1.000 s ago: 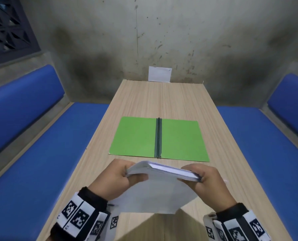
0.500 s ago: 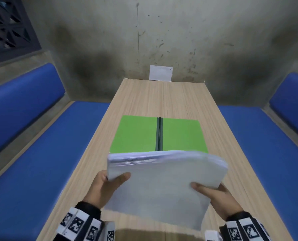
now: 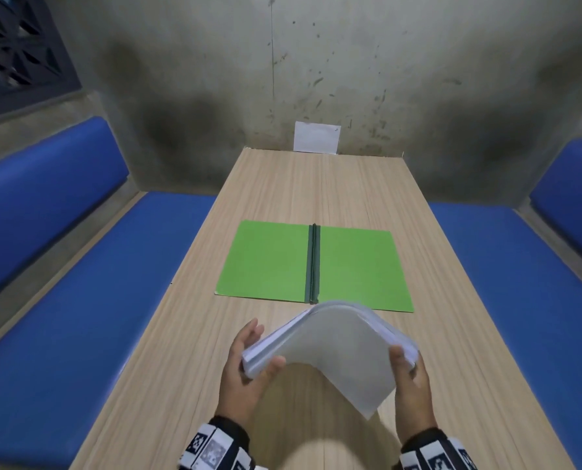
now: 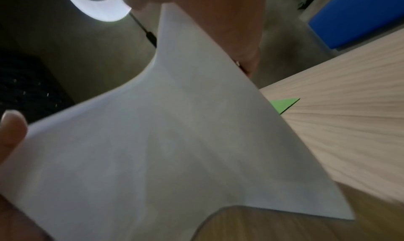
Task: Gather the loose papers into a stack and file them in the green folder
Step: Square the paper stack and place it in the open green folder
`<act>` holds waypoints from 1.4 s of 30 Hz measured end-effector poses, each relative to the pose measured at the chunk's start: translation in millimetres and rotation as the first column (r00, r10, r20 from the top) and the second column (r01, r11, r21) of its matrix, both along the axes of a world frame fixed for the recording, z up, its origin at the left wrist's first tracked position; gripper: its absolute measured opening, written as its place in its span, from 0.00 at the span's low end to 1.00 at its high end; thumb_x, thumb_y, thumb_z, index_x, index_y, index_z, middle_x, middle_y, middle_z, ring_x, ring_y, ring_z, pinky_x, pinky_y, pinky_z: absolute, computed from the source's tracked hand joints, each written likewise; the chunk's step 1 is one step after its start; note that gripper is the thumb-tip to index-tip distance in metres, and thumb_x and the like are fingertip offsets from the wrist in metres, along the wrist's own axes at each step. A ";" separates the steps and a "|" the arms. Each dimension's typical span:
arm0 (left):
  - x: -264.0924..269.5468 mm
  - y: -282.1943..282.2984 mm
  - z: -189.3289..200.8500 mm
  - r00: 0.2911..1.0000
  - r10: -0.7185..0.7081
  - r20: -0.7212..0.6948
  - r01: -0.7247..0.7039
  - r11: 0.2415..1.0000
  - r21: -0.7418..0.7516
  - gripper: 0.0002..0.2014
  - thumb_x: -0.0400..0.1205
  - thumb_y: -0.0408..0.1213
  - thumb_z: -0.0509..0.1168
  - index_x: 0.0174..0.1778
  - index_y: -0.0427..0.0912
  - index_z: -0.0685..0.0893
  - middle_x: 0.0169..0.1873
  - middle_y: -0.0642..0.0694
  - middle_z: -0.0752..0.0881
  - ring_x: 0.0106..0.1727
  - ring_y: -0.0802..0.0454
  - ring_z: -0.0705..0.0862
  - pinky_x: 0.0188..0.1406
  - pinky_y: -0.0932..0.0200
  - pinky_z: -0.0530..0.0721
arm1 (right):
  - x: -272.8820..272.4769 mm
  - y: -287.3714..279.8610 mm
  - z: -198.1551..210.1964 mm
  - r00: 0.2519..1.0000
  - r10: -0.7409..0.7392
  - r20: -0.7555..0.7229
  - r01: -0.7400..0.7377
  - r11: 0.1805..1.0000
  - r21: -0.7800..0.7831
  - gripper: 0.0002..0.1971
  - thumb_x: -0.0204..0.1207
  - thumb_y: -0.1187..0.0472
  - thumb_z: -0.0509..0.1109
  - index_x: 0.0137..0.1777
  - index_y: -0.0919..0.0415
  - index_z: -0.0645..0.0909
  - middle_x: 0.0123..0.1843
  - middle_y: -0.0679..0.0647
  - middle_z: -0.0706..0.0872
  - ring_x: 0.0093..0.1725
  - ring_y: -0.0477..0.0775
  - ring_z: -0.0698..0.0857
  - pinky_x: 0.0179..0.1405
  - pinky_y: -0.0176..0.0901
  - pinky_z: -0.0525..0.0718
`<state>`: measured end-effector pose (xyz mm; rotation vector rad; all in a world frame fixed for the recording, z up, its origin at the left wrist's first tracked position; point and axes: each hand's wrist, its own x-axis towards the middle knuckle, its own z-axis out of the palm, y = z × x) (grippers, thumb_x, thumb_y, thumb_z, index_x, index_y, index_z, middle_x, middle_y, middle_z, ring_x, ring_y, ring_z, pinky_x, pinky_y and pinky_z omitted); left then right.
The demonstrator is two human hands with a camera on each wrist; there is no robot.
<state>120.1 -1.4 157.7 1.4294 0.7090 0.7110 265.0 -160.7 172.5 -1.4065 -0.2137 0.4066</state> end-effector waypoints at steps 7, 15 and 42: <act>21.0 6.9 17.9 0.964 0.259 0.054 -0.256 0.965 -0.053 0.23 0.62 0.63 0.72 0.51 0.63 0.79 0.53 0.58 0.84 0.61 0.49 0.82 0.50 0.58 0.81 | 13.0 14.5 9.1 0.990 -0.103 -0.092 0.103 0.995 -0.001 0.41 0.38 0.19 0.70 0.38 0.56 0.85 0.29 0.48 0.89 0.25 0.40 0.85 0.28 0.38 0.80; 26.5 21.5 24.0 0.932 0.363 -0.019 -0.363 0.927 -0.093 0.05 0.73 0.47 0.71 0.42 0.60 0.83 0.53 0.49 0.85 0.62 0.40 0.81 0.65 0.37 0.79 | 18.1 13.6 12.3 0.987 -0.149 -0.054 0.148 0.989 -0.016 0.13 0.73 0.48 0.70 0.32 0.55 0.81 0.32 0.53 0.84 0.30 0.51 0.80 0.29 0.41 0.78; 11.5 34.2 18.7 0.985 0.096 -0.143 -0.096 0.995 0.005 0.24 0.80 0.35 0.65 0.73 0.40 0.70 0.68 0.51 0.74 0.73 0.52 0.71 0.75 0.50 0.70 | 26.1 -3.0 0.7 0.998 0.052 0.047 -0.047 0.994 -0.099 0.13 0.77 0.72 0.68 0.44 0.51 0.84 0.33 0.40 0.93 0.34 0.35 0.88 0.32 0.23 0.84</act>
